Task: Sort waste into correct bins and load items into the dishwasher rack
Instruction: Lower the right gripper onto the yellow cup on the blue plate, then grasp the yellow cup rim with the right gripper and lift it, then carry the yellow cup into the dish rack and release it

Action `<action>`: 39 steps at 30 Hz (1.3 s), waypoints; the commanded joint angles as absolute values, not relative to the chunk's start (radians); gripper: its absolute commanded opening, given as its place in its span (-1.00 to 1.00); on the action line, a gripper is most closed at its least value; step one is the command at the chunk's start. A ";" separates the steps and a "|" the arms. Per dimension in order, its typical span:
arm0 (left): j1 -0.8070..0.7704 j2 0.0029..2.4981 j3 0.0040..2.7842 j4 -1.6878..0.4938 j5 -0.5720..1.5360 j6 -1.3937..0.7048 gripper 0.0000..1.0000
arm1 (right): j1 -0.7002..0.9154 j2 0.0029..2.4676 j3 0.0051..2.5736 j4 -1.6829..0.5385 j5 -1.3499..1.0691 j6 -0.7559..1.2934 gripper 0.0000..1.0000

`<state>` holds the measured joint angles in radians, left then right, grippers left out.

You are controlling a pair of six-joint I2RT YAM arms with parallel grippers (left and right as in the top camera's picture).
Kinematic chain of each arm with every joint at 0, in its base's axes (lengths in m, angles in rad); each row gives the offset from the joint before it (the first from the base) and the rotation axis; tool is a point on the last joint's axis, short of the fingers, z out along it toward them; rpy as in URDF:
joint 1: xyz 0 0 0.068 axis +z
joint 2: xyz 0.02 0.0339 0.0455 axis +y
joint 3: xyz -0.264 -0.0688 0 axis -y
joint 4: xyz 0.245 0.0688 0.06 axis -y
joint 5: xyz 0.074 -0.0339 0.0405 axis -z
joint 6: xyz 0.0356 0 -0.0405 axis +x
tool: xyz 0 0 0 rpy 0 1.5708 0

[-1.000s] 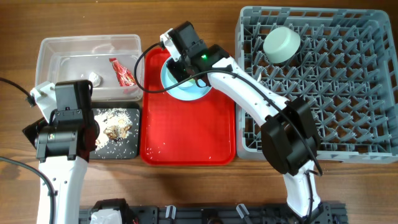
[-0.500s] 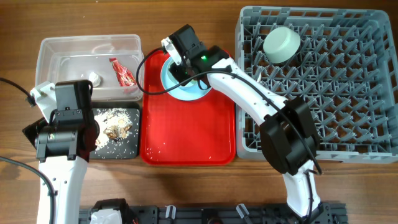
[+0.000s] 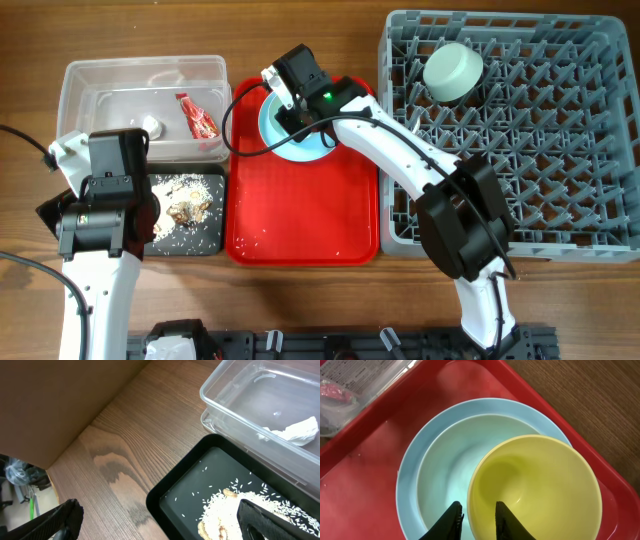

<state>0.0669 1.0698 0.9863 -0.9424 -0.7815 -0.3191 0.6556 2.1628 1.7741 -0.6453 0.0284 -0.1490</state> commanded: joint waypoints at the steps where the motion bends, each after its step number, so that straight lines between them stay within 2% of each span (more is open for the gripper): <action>1: 0.072 1.070 0.994 -0.940 -0.797 -0.315 0.99 | 0.651 2.189 1.765 -0.649 0.044 -0.201 -0.52; 4: 0.072 1.070 0.994 -0.940 -0.797 -0.315 1.00 | 0.651 2.189 1.765 -0.648 0.044 -0.253 -0.62; 6: 0.072 1.070 0.994 -0.940 -0.797 -0.315 1.00 | 0.651 2.189 1.765 -0.649 0.044 -0.262 -0.82; 14: 0.072 1.070 0.994 -0.940 -0.797 -0.315 1.00 | 0.651 2.154 1.789 -0.651 0.043 -0.216 -0.91; 18: 0.072 1.070 0.994 -0.940 -0.797 -0.315 1.00 | 0.607 1.946 1.822 -0.656 -0.182 -0.088 -0.92; 21: 0.072 1.070 0.994 -0.940 -0.797 -0.315 1.00 | 0.504 1.840 1.821 -0.679 -0.448 -0.047 -0.91; 25: 0.072 1.070 0.994 -0.940 -0.797 -0.315 1.00 | 0.246 1.835 1.780 -0.785 -0.894 -0.043 -0.91; 27: 0.072 1.070 0.994 -0.940 -0.797 -0.315 1.00 | 0.105 1.842 1.719 -0.791 -1.157 0.021 -0.91; 31: 0.072 1.070 0.994 -0.940 -0.797 -0.315 1.00 | -0.116 1.842 1.549 -0.789 -1.365 0.027 -0.91; 33: 0.072 1.070 0.994 -0.940 -0.797 -0.315 1.00 | -0.193 1.842 1.449 -0.764 -1.371 0.026 -0.91; 39: 0.072 1.070 0.994 -0.940 -0.797 -0.315 1.00 | -0.278 1.842 1.269 -0.686 -1.370 0.021 -0.92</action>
